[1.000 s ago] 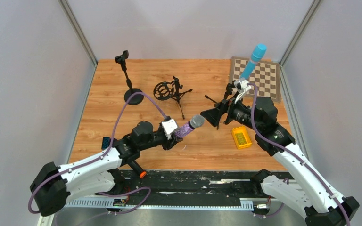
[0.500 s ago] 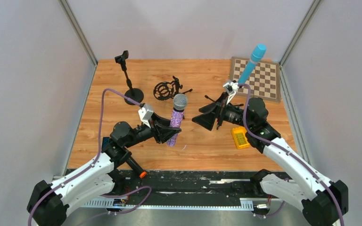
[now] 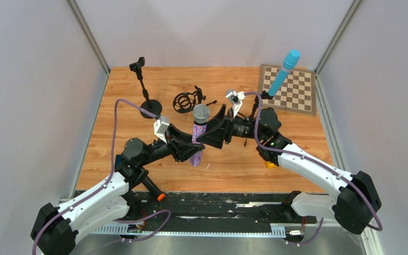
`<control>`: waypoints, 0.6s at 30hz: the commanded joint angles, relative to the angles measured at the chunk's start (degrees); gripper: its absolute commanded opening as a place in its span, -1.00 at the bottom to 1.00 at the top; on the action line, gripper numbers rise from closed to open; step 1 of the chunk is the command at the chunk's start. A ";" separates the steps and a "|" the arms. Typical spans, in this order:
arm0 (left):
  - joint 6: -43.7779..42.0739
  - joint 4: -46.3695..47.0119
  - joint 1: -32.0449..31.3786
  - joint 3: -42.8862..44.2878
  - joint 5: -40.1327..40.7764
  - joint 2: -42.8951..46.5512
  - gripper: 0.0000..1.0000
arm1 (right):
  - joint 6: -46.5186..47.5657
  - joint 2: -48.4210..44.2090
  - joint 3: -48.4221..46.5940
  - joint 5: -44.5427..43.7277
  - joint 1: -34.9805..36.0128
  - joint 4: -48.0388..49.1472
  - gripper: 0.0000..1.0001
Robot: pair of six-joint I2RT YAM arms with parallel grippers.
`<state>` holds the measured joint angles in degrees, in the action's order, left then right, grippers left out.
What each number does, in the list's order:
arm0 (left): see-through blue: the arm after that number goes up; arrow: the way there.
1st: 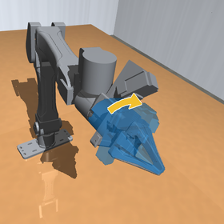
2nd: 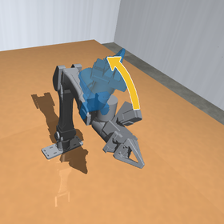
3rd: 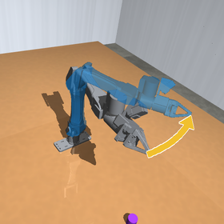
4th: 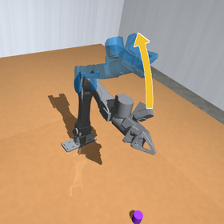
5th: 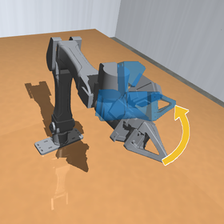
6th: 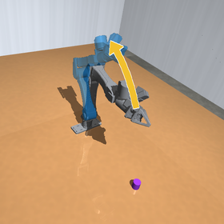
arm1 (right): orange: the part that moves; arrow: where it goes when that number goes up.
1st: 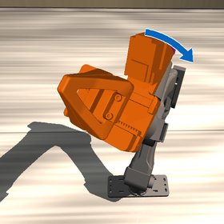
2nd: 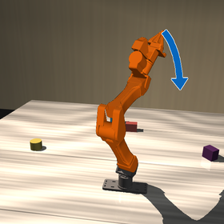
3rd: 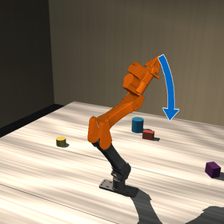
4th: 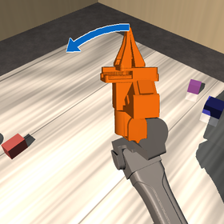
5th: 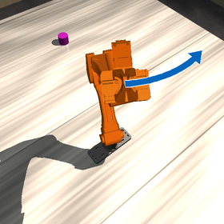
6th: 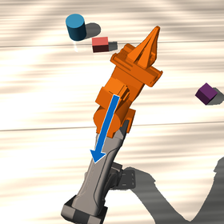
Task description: Attach the microphones to the stand
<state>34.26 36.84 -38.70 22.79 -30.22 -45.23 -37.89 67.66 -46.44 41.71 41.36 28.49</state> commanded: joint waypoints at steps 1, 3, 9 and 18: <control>1.37 5.29 0.38 0.55 -0.89 -0.01 -1.00 | -3.14 2.20 -3.80 1.80 1.38 8.83 0.29; 1.58 5.46 0.38 0.43 -0.84 0.02 -1.00 | -3.16 3.19 -4.73 2.39 1.76 8.97 0.14; 1.56 5.64 0.44 0.06 0.01 0.43 -1.00 | -3.16 4.96 -5.23 3.91 2.66 9.60 -0.44; 1.83 6.03 0.55 0.03 -1.09 0.76 -1.00 | -2.57 6.14 -5.26 2.86 2.69 7.64 0.55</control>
<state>36.77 38.81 -38.37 22.39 -31.05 -45.30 -39.62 73.21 -49.23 43.35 43.13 34.33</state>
